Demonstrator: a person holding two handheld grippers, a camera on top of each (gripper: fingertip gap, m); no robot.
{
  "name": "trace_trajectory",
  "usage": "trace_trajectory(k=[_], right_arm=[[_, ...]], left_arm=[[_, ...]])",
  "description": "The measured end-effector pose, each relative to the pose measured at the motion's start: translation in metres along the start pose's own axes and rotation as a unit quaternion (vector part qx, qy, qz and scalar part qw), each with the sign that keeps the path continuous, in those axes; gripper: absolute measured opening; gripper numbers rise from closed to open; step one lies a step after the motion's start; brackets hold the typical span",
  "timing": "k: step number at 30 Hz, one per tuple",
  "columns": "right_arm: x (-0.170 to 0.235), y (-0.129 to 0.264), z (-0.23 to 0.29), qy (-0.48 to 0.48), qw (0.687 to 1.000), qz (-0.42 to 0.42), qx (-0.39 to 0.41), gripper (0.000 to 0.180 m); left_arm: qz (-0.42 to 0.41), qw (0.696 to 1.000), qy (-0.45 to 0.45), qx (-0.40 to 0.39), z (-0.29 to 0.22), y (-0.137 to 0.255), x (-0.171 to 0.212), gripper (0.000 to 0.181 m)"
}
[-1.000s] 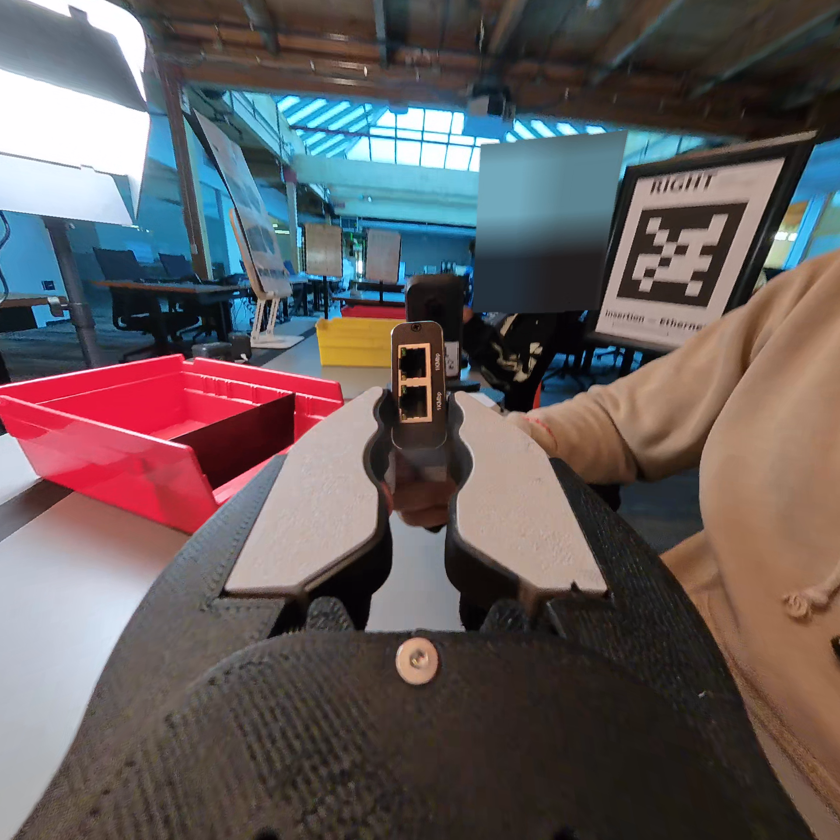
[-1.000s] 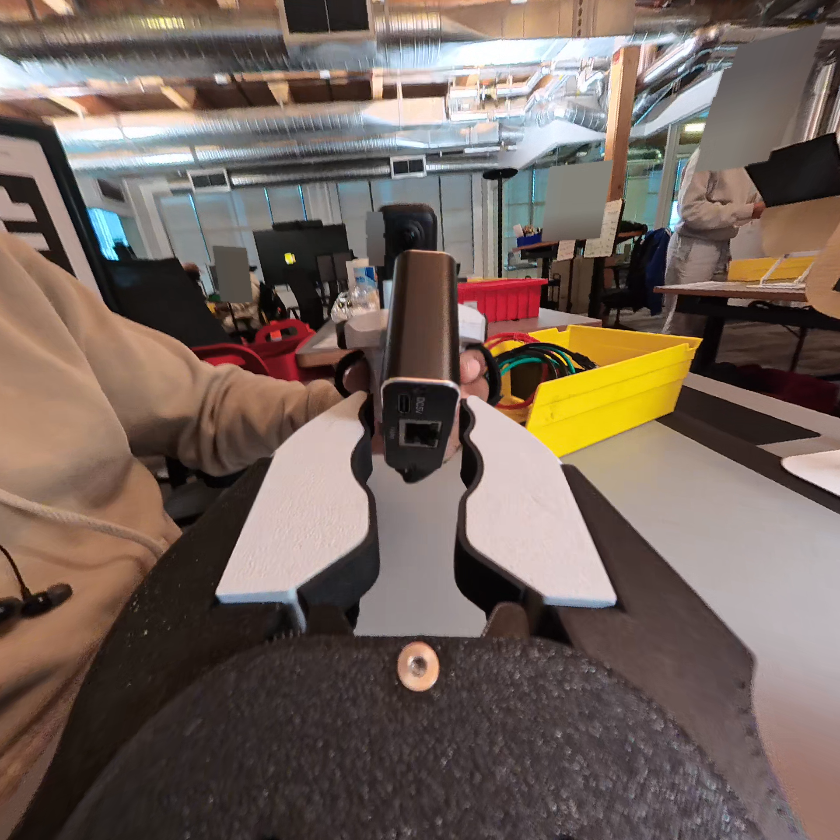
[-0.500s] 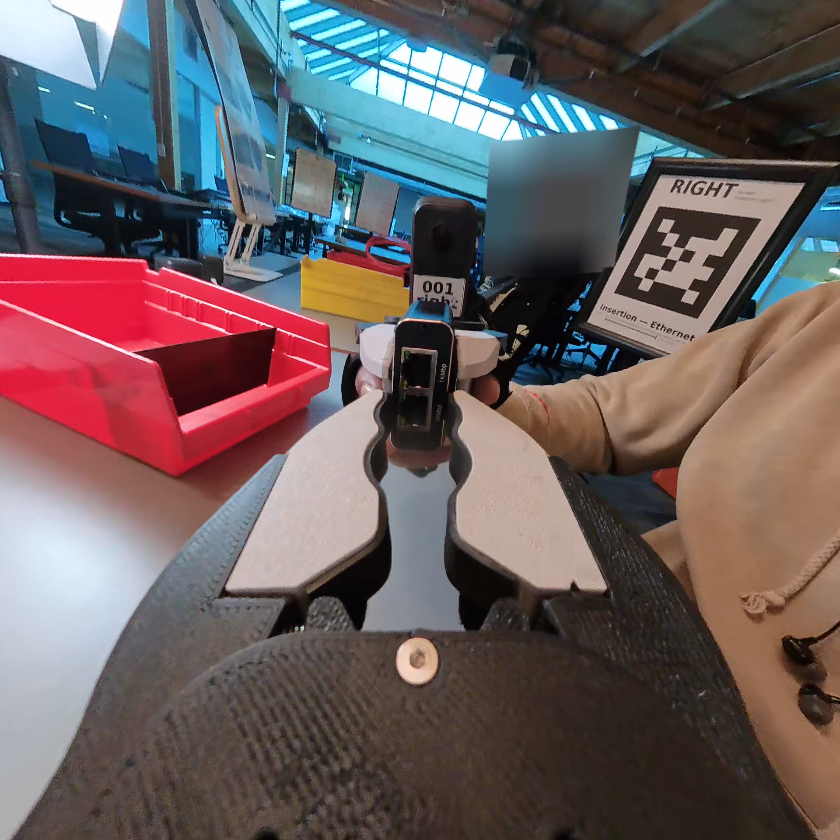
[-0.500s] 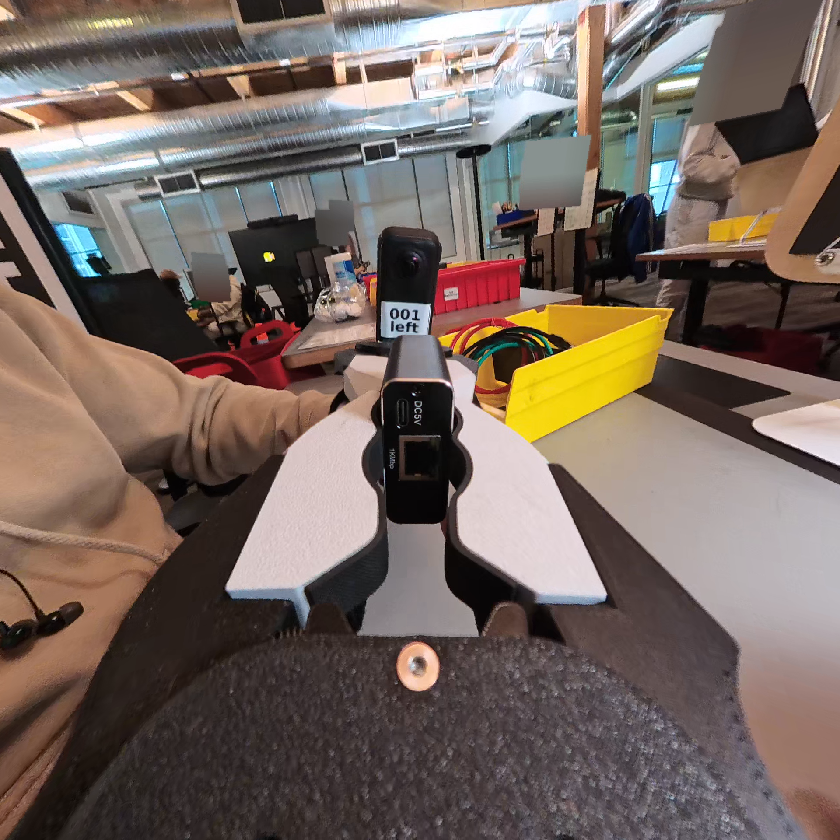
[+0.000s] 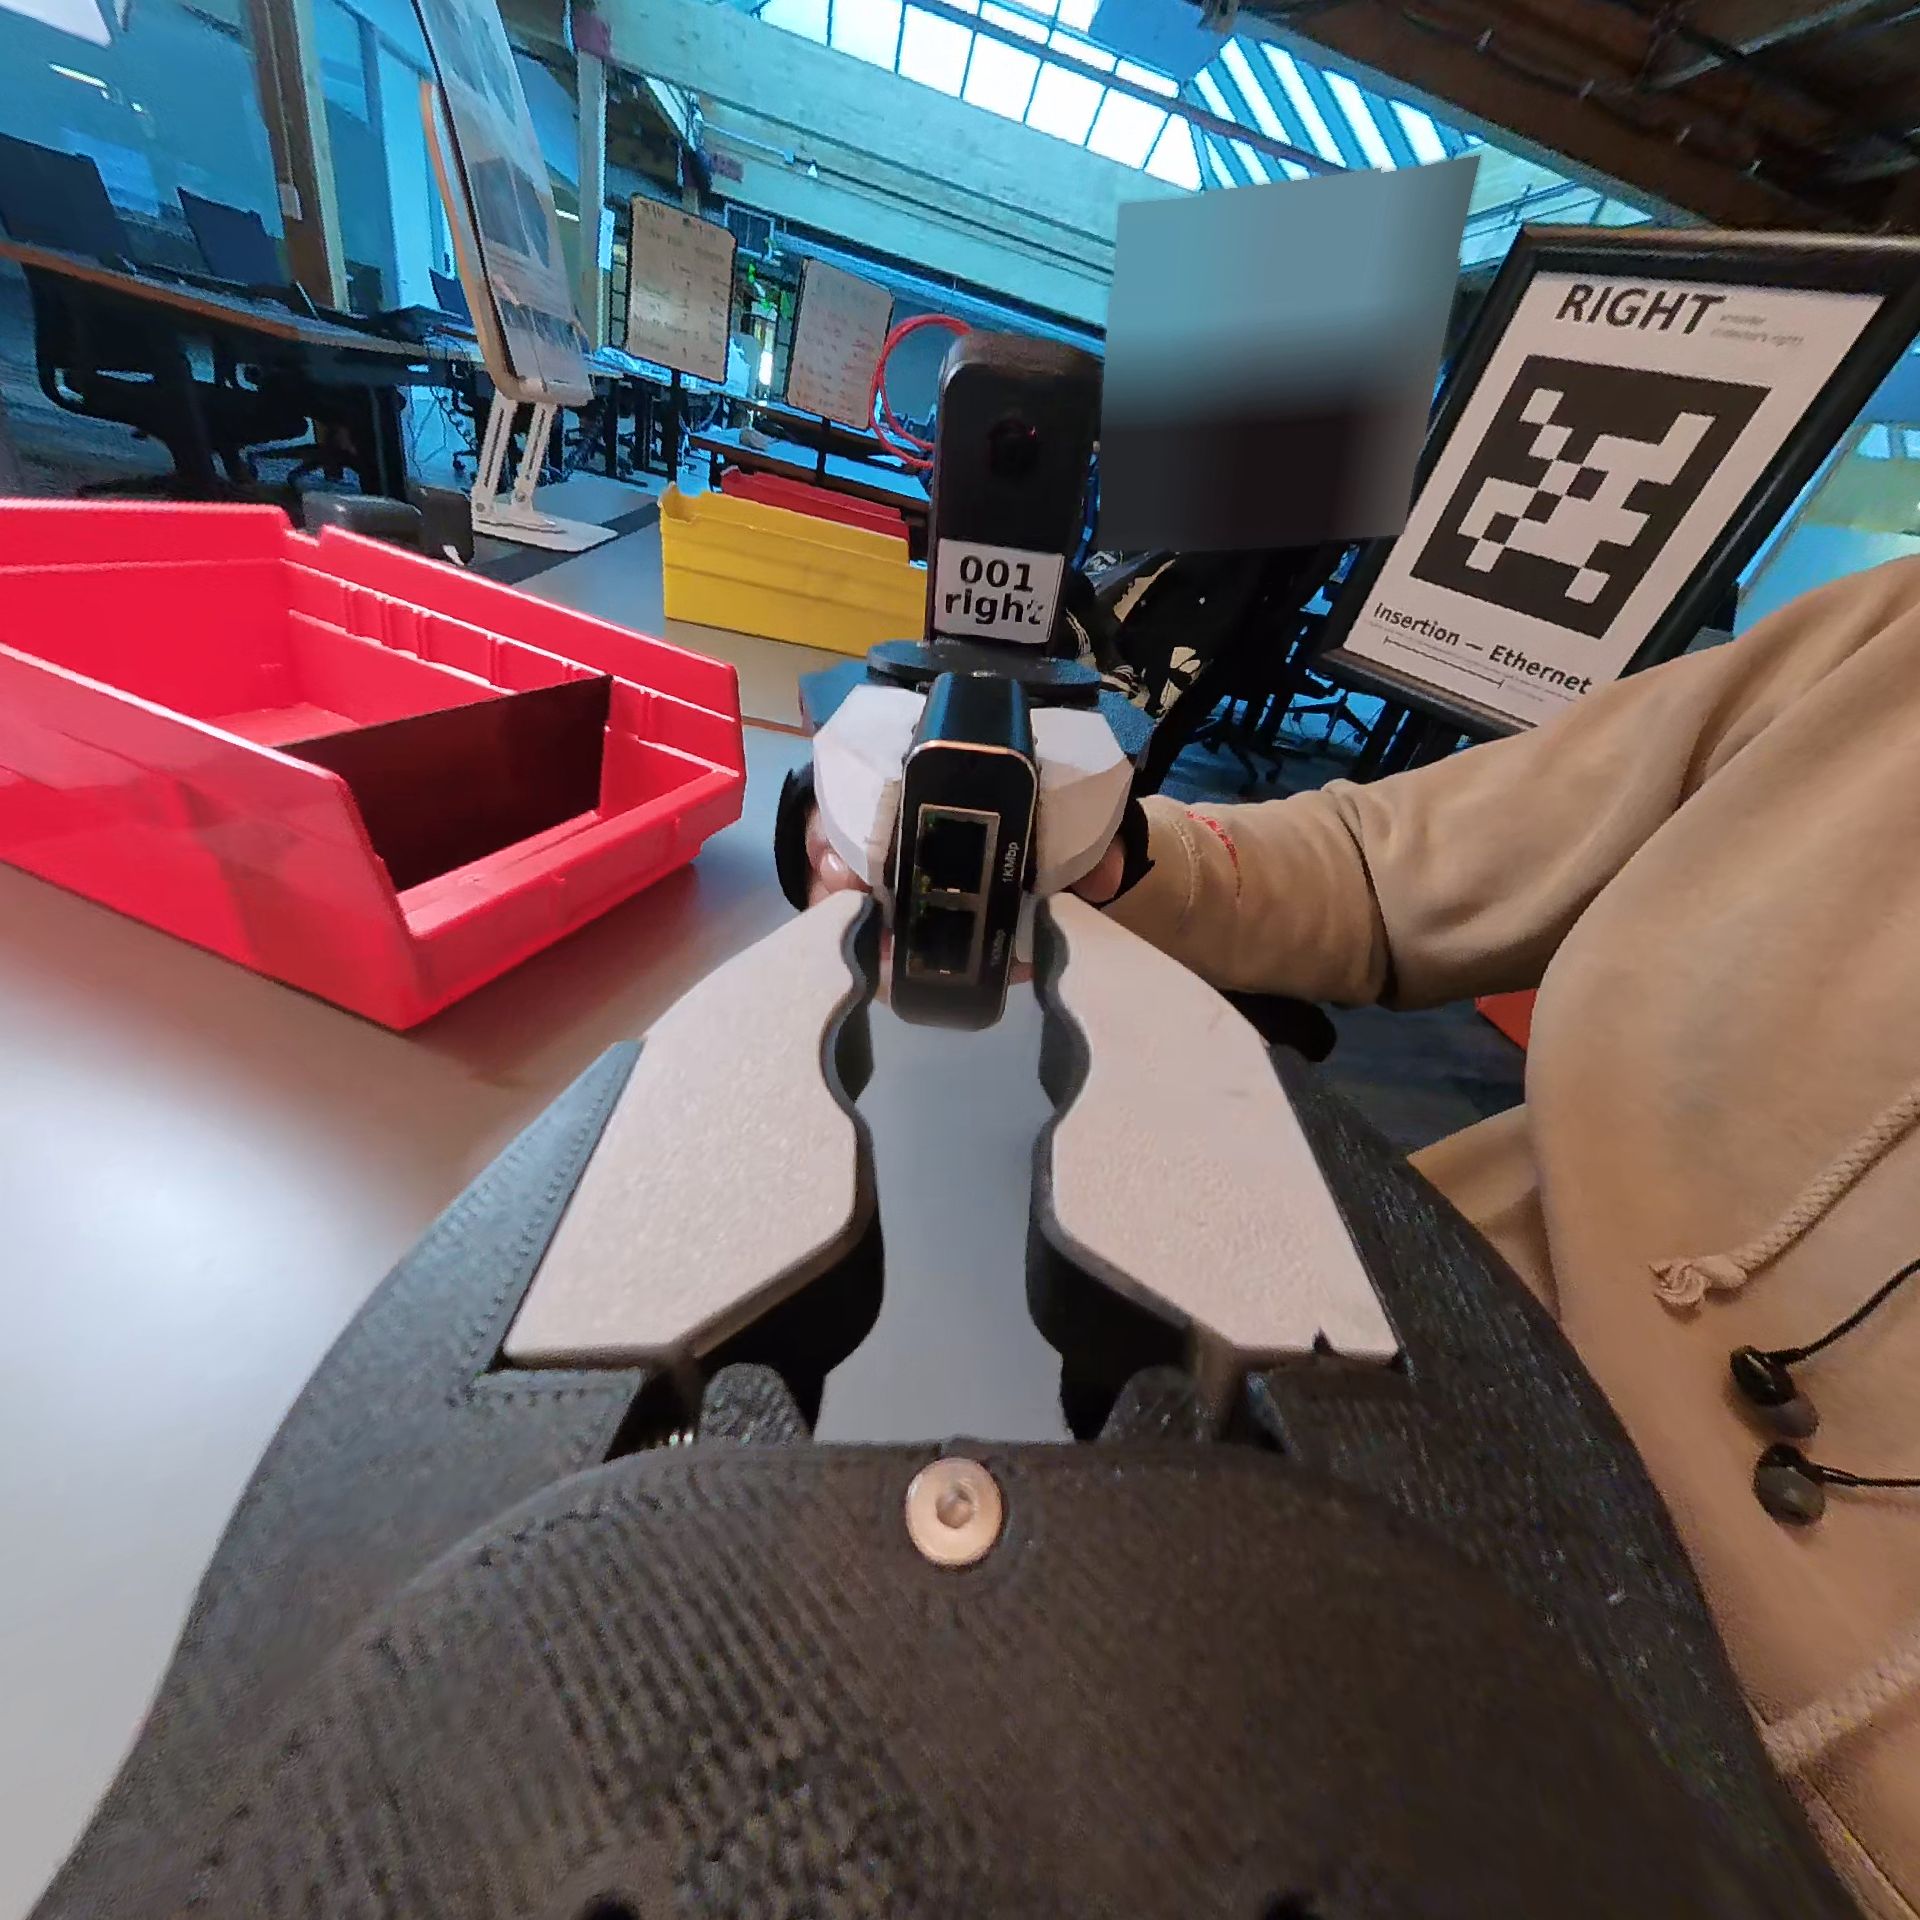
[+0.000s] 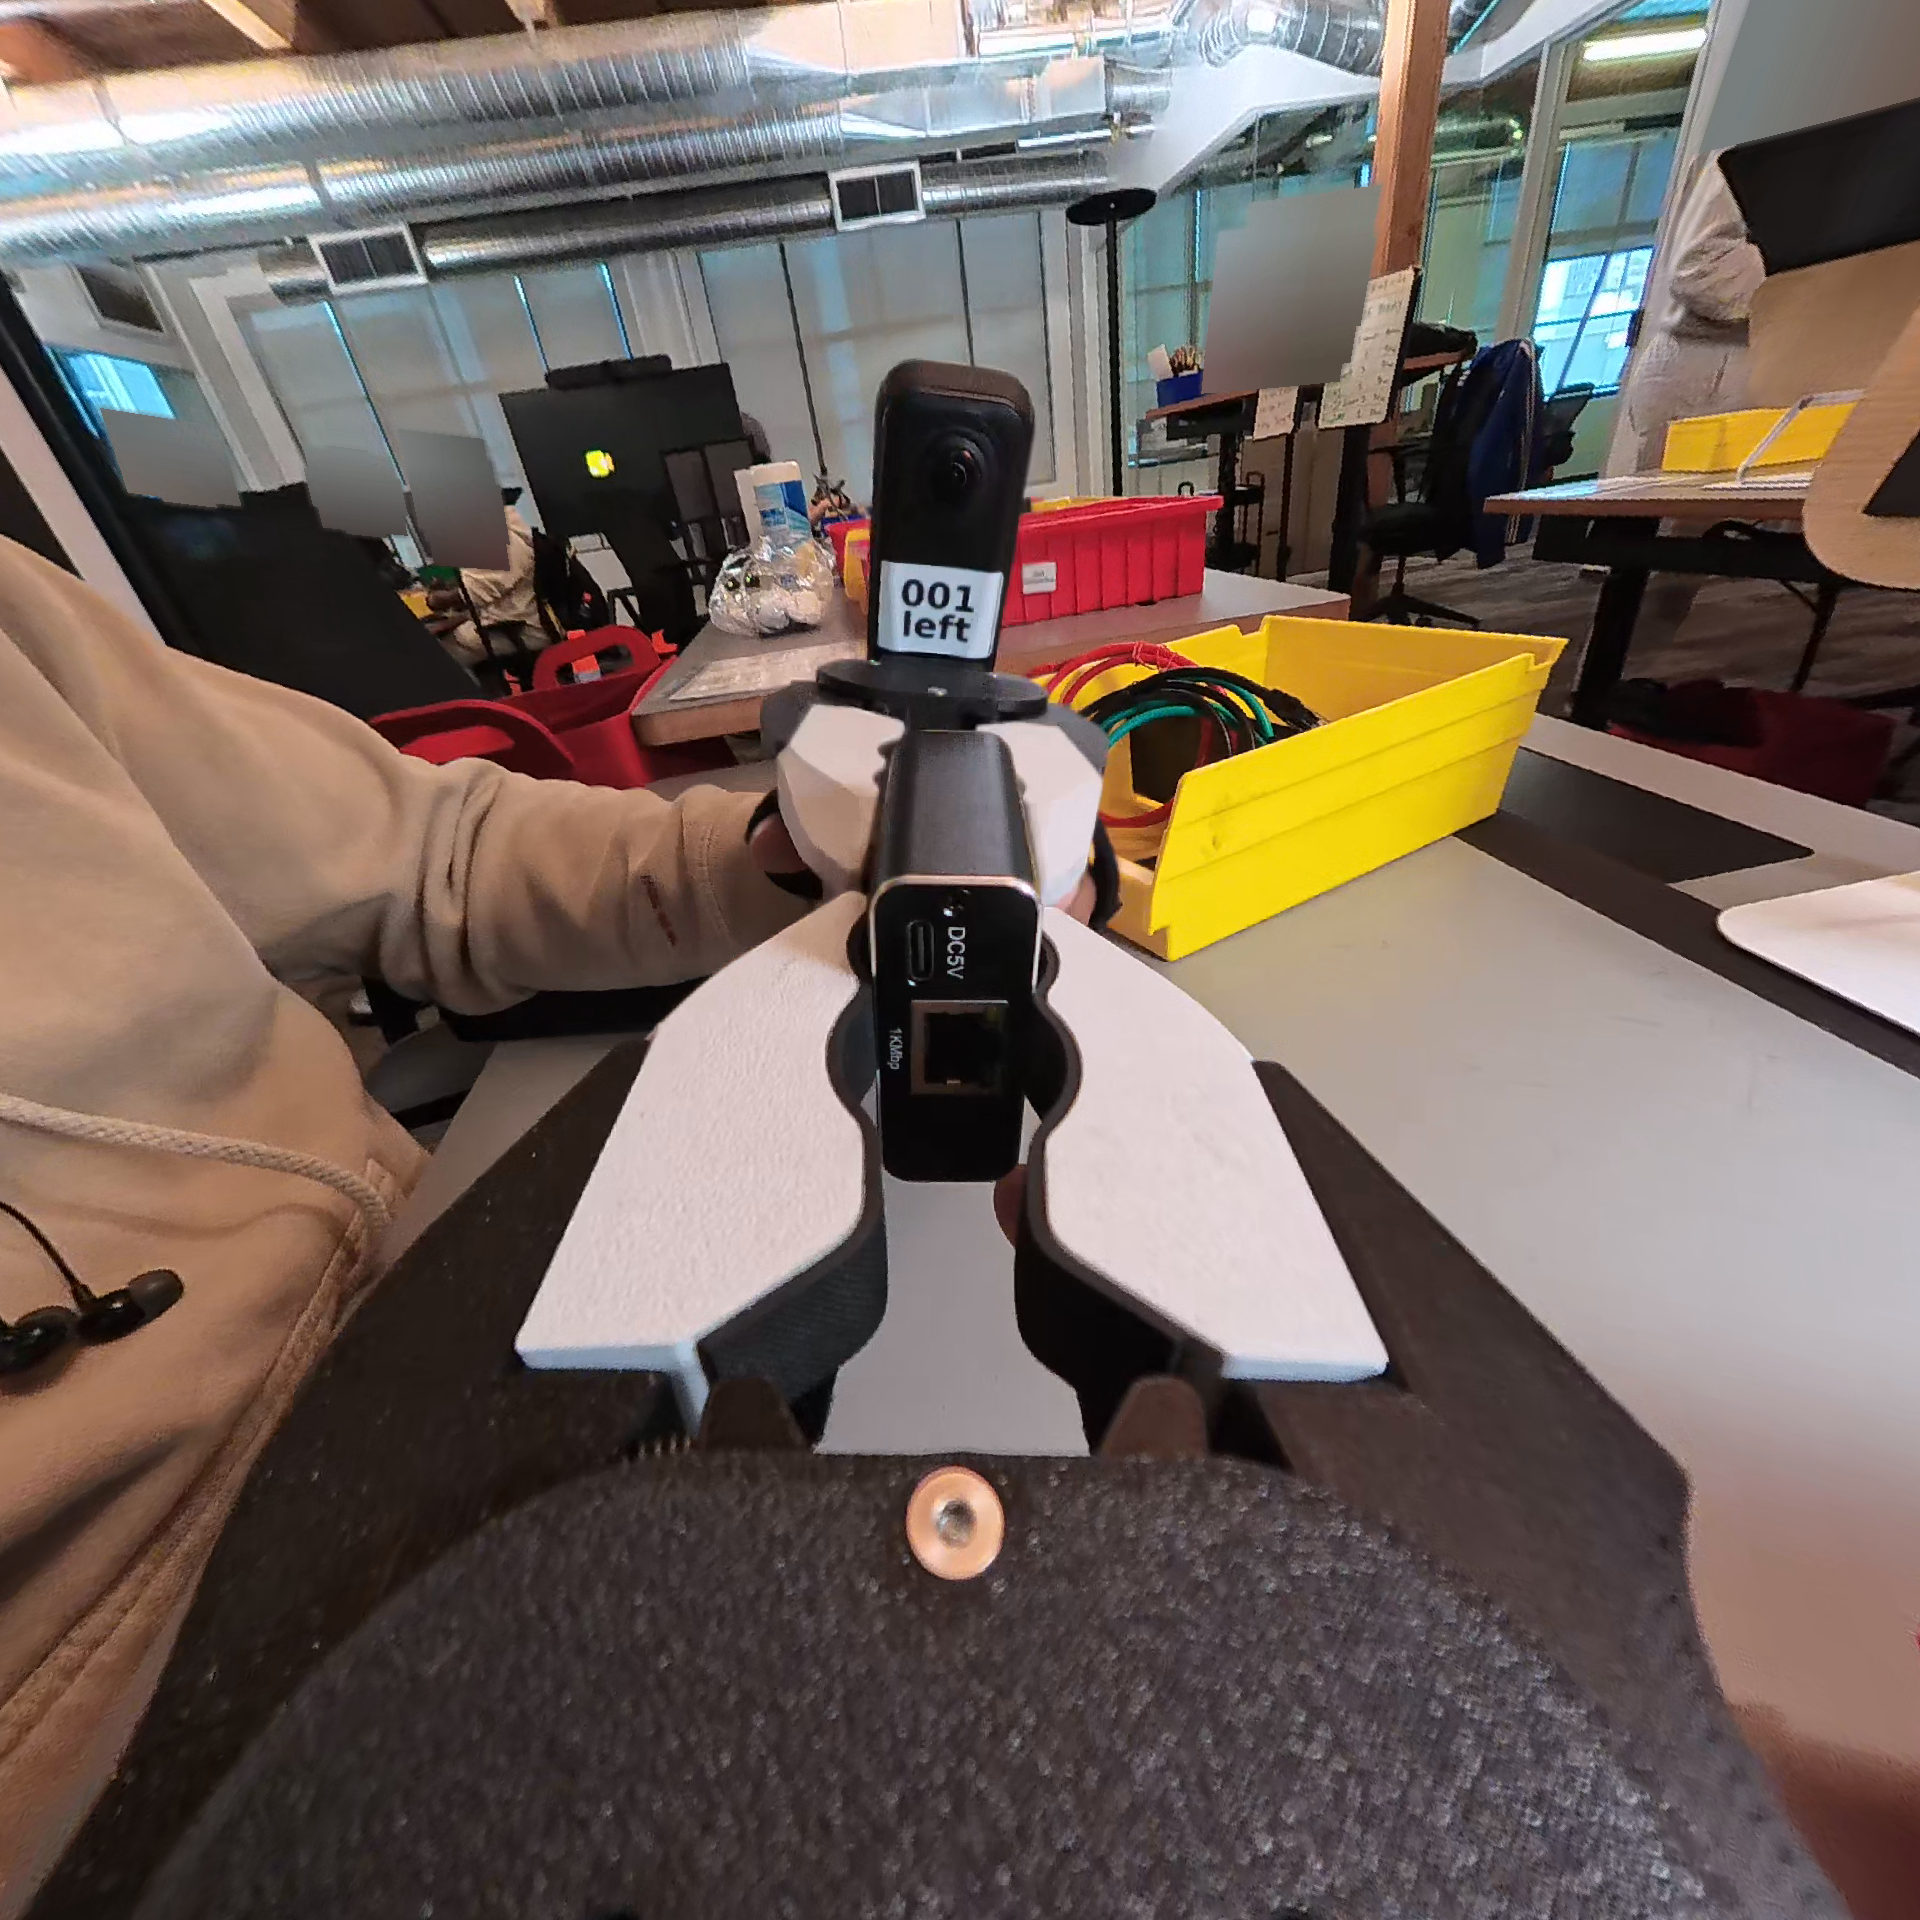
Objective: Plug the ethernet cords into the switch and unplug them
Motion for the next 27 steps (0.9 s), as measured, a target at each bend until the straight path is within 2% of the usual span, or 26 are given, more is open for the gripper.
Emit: trace_trajectory(k=[3, 6, 10, 14, 21, 24, 27], right_arm=[[-0.001, 0.007, -0.005, -0.005, 1.0, -0.01, 0.007, 0.024], [-0.001, 0.012, -0.009, -0.016, 1.0, -0.019, 0.009, 0.024], [0.002, 0.014, -0.013, -0.021, 1.0, -0.018, 0.012, 0.024], [0.005, 0.014, -0.014, -0.029, 0.999, -0.02, 0.011, 0.024], [0.011, 0.014, -0.018, -0.043, 0.999, -0.023, 0.006, 0.024], [0.012, 0.015, -0.018, -0.048, 0.998, -0.028, 0.003, 0.024], [0.014, 0.014, -0.019, -0.052, 0.998, -0.028, 0.001, 0.024]], left_arm=[[-0.013, 0.999, -0.02, -0.032, 0.011, 0.018, -0.018, 0.037], [-0.029, 0.993, -0.05, -0.106, 0.033, 0.05, -0.046, 0.04], [-0.054, 0.974, -0.07, -0.208, 0.059, 0.112, -0.084, 0.04], [-0.051, 0.944, -0.077, -0.316, 0.078, 0.179, -0.105, 0.039], [0.031, 0.86, -0.05, -0.506, 0.112, 0.269, -0.095, 0.036], [0.071, 0.834, -0.037, -0.545, 0.129, 0.282, -0.079, 0.036], [0.124, 0.815, -0.048, -0.564, 0.149, 0.277, -0.059, 0.035]])
Point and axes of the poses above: each gripper's, where its closed fingertips meet, y back along the fingers, x out of its underside, z = x × y across the jaws, the point moved 4 cm from there along y, back along the fingers, and after that the axes turned 12 degrees about -x, right-handed, at the moved point
